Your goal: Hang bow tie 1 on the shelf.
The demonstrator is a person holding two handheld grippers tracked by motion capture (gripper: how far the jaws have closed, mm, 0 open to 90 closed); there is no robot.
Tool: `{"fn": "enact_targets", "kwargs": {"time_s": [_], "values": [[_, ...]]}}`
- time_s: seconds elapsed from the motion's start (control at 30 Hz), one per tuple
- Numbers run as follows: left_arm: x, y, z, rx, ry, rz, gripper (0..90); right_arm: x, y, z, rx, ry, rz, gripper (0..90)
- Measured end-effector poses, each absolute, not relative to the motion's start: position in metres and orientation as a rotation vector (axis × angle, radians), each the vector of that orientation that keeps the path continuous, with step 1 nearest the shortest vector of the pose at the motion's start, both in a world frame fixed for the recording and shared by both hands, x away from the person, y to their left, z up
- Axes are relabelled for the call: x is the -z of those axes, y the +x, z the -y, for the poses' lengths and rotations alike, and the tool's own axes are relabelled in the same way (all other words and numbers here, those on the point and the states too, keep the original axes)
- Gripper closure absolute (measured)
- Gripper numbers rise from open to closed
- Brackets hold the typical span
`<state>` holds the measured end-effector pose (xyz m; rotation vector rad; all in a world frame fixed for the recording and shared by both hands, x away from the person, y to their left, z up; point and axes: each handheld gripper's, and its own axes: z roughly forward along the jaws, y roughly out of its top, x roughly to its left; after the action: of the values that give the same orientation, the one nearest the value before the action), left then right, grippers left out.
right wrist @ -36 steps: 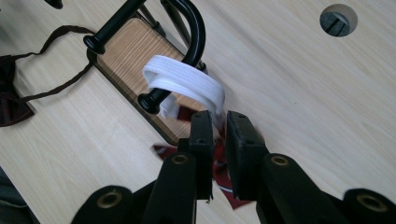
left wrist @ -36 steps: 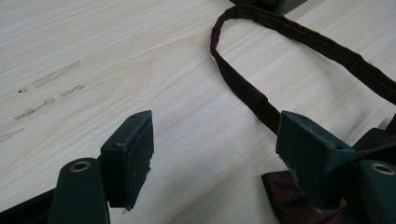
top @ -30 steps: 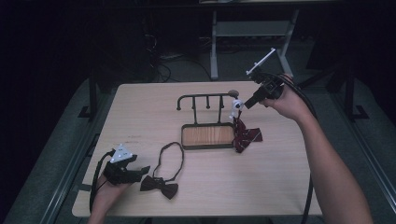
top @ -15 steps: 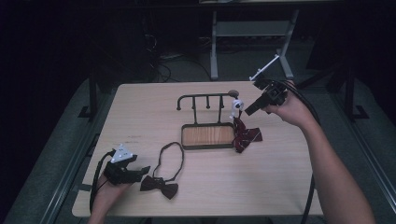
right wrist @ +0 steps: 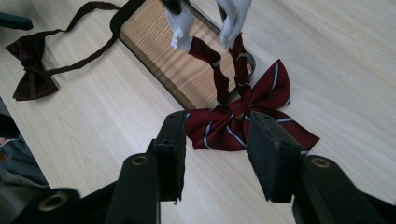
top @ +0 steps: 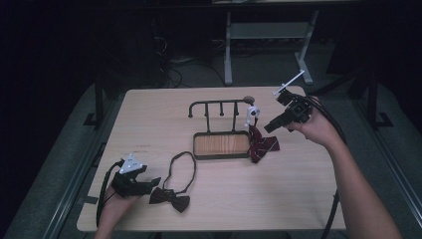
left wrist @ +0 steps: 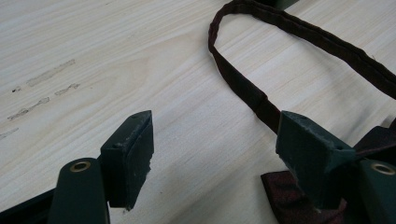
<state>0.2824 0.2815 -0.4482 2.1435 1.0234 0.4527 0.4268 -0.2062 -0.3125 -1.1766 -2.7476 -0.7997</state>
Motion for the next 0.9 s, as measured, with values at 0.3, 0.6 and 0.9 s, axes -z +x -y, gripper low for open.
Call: {"fn": "enact_targets", "kwargs": {"time_s": [0.3,0.6,0.9], "values": [[0.448,0.282,-0.281,-0.452,2.142,-1.029,28.2,0.323,0.417,0.211,0.822,-1.165,2.729,51.7],[0.447,0.280,-0.282,-0.462,2.142,-1.028,28.2,0.333,0.411,0.217,0.852,-1.163,2.697,49.2],[0.448,0.281,-0.281,-0.470,2.151,-1.020,28.2,0.351,0.401,0.218,0.863,-1.161,2.674,49.0]]}}
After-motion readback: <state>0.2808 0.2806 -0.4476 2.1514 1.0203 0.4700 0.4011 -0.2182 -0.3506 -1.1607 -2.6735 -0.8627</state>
